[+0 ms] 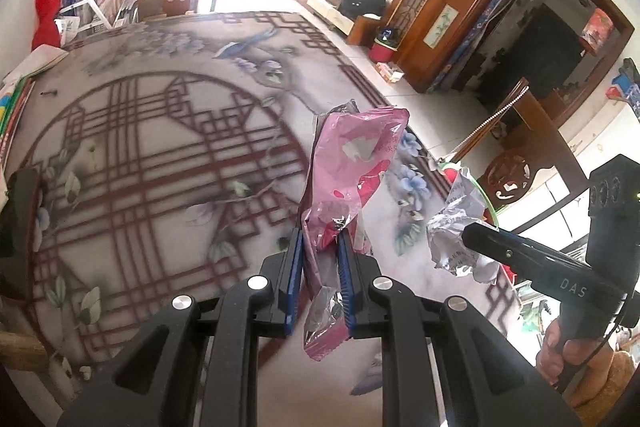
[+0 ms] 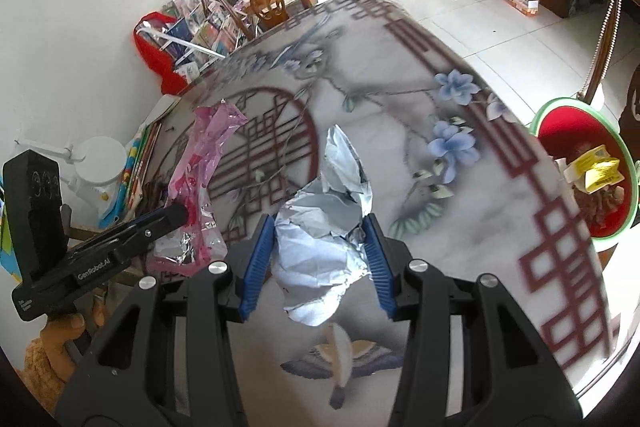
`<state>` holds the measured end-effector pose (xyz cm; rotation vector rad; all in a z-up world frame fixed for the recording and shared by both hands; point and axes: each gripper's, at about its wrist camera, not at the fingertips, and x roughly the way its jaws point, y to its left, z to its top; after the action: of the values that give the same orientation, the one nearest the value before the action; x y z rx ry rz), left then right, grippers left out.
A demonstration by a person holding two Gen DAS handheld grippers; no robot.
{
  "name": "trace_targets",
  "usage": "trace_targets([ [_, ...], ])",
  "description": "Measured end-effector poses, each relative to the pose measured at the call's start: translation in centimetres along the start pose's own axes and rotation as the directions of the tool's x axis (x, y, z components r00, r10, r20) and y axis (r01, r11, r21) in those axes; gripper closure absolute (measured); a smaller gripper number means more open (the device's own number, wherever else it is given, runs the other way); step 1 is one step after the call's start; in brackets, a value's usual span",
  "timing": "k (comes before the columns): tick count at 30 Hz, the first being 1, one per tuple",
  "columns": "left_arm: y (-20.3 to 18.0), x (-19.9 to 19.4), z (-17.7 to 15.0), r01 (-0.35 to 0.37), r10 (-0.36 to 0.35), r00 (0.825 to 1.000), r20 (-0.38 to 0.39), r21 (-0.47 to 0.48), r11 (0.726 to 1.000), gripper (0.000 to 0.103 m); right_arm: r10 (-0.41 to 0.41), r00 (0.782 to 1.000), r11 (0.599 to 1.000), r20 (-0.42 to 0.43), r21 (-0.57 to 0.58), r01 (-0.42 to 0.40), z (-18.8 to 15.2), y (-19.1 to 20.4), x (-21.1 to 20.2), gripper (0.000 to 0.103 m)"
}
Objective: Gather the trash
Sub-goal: 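Carry the pink wrapper and foil to the red bucket and open both tools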
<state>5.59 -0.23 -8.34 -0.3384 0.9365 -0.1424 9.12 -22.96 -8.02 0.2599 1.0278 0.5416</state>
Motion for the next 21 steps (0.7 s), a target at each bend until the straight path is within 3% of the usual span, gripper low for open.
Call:
trace_targets([
  [21, -6.4, 1.1, 2.0, -0.053, 0.052, 0.997, 0.048, 0.017, 0.998, 0.088, -0.001, 1.0, 0.998, 0.028, -0.057, 0.003, 3.8, -5.0, -2.0, 0.058],
])
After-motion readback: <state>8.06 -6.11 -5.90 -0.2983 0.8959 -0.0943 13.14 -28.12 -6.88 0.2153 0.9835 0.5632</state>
